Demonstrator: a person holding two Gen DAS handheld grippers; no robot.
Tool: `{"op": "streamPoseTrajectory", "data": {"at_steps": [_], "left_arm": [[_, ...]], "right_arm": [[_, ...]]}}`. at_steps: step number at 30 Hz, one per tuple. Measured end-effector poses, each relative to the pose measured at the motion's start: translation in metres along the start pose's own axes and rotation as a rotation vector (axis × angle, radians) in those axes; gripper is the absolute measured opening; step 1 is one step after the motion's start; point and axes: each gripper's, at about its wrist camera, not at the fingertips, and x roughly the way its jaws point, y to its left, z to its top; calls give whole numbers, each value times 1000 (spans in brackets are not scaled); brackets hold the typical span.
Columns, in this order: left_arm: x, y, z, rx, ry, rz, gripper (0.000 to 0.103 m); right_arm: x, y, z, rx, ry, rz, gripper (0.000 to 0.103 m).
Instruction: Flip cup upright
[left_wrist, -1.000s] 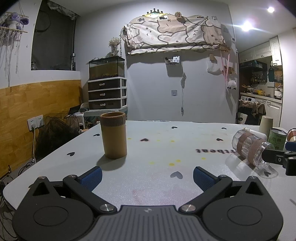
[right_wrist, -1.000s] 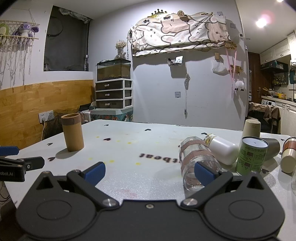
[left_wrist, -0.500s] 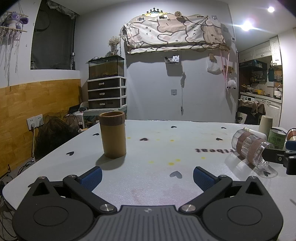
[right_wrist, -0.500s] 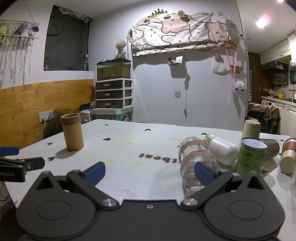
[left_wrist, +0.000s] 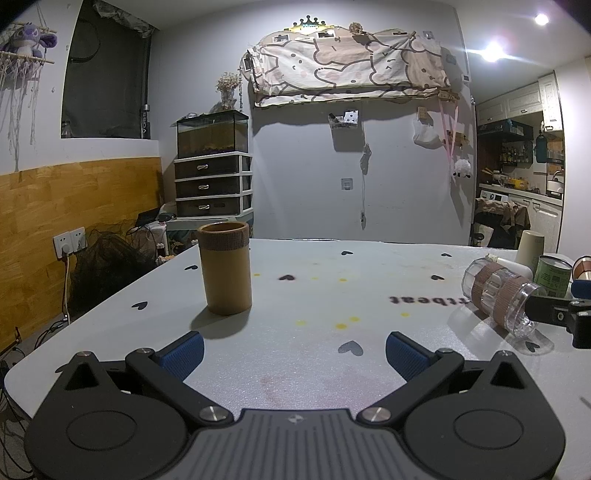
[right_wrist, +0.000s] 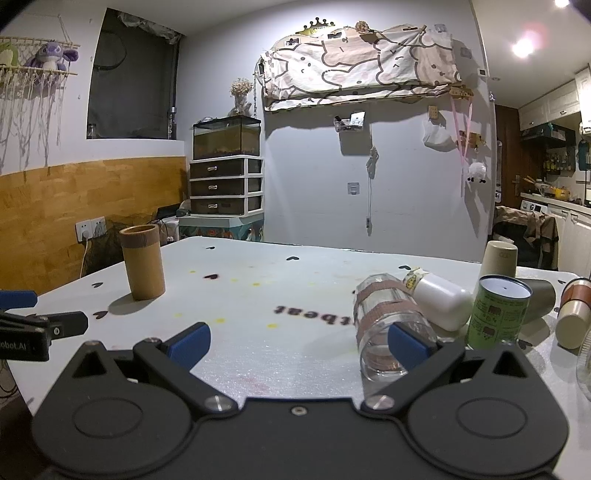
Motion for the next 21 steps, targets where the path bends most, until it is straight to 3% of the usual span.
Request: {"op": "streamPoseTrajectory", "data": {"at_steps": [21], "left_arm": [[0, 1, 1, 0, 1, -1, 103]], "right_arm": [[-1, -1, 0, 0, 0, 0, 103]]}}
